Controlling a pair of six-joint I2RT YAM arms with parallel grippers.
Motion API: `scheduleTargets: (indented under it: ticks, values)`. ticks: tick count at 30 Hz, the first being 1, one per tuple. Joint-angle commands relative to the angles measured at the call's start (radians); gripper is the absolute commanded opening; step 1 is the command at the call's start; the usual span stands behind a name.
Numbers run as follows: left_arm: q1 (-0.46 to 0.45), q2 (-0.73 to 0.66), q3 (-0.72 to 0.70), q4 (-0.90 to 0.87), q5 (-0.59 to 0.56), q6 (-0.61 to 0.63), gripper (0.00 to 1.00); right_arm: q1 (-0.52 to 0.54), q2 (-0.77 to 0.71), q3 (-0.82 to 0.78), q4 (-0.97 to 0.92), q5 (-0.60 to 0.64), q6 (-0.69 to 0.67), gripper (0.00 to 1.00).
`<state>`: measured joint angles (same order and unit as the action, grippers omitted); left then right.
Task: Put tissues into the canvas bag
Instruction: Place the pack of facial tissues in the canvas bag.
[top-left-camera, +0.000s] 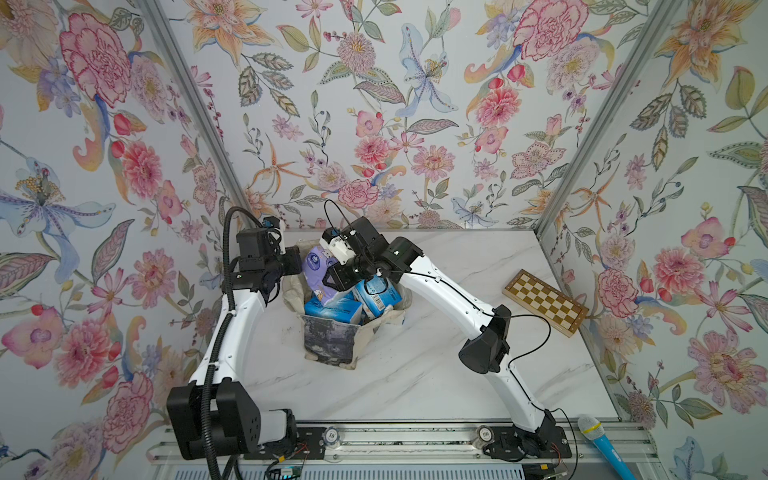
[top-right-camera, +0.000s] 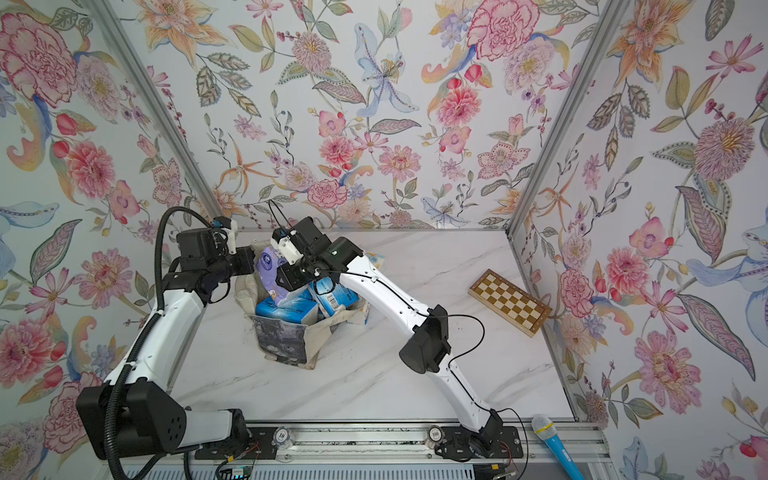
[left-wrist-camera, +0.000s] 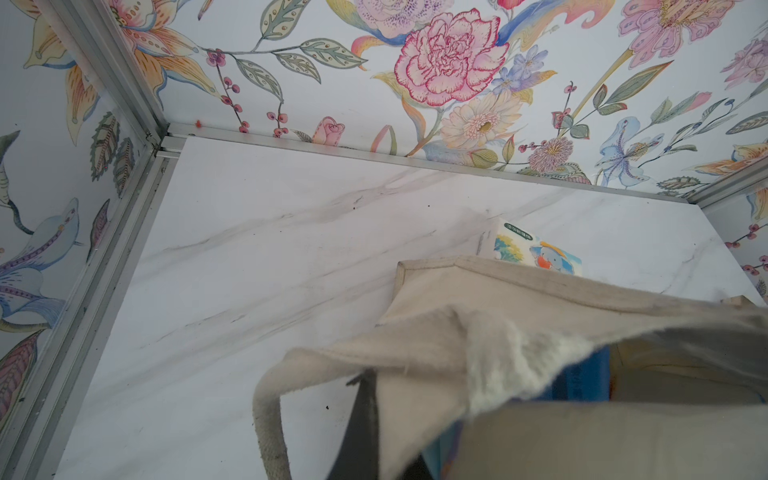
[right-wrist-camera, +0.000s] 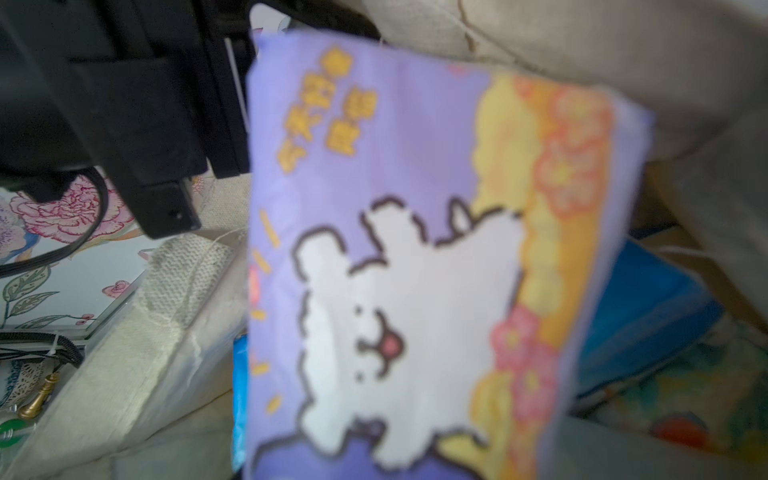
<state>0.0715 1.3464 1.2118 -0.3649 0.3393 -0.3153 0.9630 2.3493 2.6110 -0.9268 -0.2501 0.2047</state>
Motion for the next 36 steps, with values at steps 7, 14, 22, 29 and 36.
scheduleTargets:
  ticks: [7, 14, 22, 29, 36]
  values:
    - [-0.015, -0.014, 0.054, 0.178, 0.084, -0.062, 0.03, 0.046, 0.123, 0.029, -0.141, 0.086, -0.042, 0.41]
    - [-0.015, -0.012, 0.052, 0.182, 0.08, -0.066, 0.03, 0.028, 0.146, 0.038, -0.159, 0.117, -0.045, 0.41]
    - [-0.015, 0.017, 0.051, 0.181, 0.066, -0.062, 0.03, 0.025, 0.093, 0.083, -0.133, 0.049, -0.11, 0.64]
    - [-0.012, 0.022, 0.057, 0.172, 0.044, -0.049, 0.03, -0.021, -0.027, 0.08, -0.075, -0.026, -0.137, 0.73]
    - [-0.001, 0.028, 0.065, 0.164, 0.031, -0.039, 0.03, -0.076, -0.167, 0.05, -0.024, -0.116, -0.147, 0.82]
